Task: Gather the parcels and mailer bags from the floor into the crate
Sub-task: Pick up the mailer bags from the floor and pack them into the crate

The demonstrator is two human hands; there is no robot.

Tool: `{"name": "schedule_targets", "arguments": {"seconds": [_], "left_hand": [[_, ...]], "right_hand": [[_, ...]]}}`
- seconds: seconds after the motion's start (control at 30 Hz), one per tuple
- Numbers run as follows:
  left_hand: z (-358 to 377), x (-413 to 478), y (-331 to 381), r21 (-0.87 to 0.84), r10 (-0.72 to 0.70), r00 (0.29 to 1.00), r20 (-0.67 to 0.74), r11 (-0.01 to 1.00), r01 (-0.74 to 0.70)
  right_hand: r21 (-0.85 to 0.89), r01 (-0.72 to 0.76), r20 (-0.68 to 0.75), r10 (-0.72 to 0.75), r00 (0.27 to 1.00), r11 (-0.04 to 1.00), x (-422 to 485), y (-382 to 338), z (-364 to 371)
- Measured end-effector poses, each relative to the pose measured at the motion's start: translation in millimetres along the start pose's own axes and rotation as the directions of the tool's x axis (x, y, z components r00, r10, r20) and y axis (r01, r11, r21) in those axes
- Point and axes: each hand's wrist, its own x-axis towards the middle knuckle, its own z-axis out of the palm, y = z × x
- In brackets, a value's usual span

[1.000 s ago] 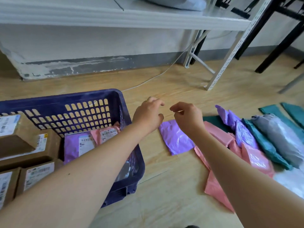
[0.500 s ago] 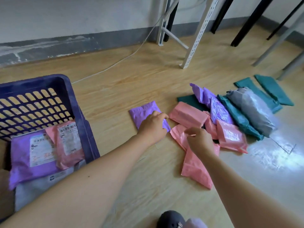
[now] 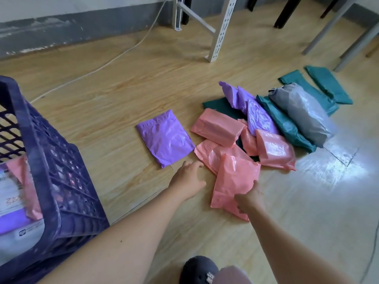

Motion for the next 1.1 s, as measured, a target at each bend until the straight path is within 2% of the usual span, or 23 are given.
{"name": "schedule_targets", "arguments": {"seconds": [0.13, 0.3, 0.53, 0.67, 0.77, 0.9, 1.0, 1.1], "left_hand": [[11, -2, -10, 0.001, -0.036, 0.998, 0.052, 0.999, 0.036], [9, -6, -21, 0.008, -0.095, 0.993, 0.063, 0.995, 0.095], [5, -14, -33, 0.009, -0.119, 0.990, 0.074, 0.993, 0.119], [-2, -18, -35, 0.036, -0.095, 0.993, 0.067, 0.995, 0.092], [-10, -24, -30, 0.155, 0.000, 0.999, 0.052, 0.988, -0.008], [-24, -36, -19, 0.430, 0.133, 0.990, 0.051, 0.891, -0.142], [-46, -48, -11, 0.465, 0.261, 0.965, 0.008, 0.854, -0.235], [-73, -63, -2, 0.473, 0.332, 0.943, -0.024, 0.835, -0.282]], "right_hand": [[0.242, -0.151, 0.035, 0.147, 0.989, 0.959, -7, 10, -4], [0.433, -0.276, 0.083, 0.267, 0.960, 0.858, 5, 12, 1], [0.362, -0.325, 0.266, 0.237, 0.934, 0.874, -2, 9, 10], [0.362, -0.230, 0.286, 0.127, 0.950, 0.903, -13, -7, 5], [0.334, -0.208, 0.360, 0.079, 0.929, 0.919, -25, -25, -4], [0.230, -0.142, 0.506, 0.007, 0.862, 0.963, -49, -49, -16], [0.132, -0.112, 0.557, 0.020, 0.830, 0.985, -67, -74, -35], [0.036, -0.043, 0.589, 0.014, 0.808, 0.998, -87, -101, -56]]}}
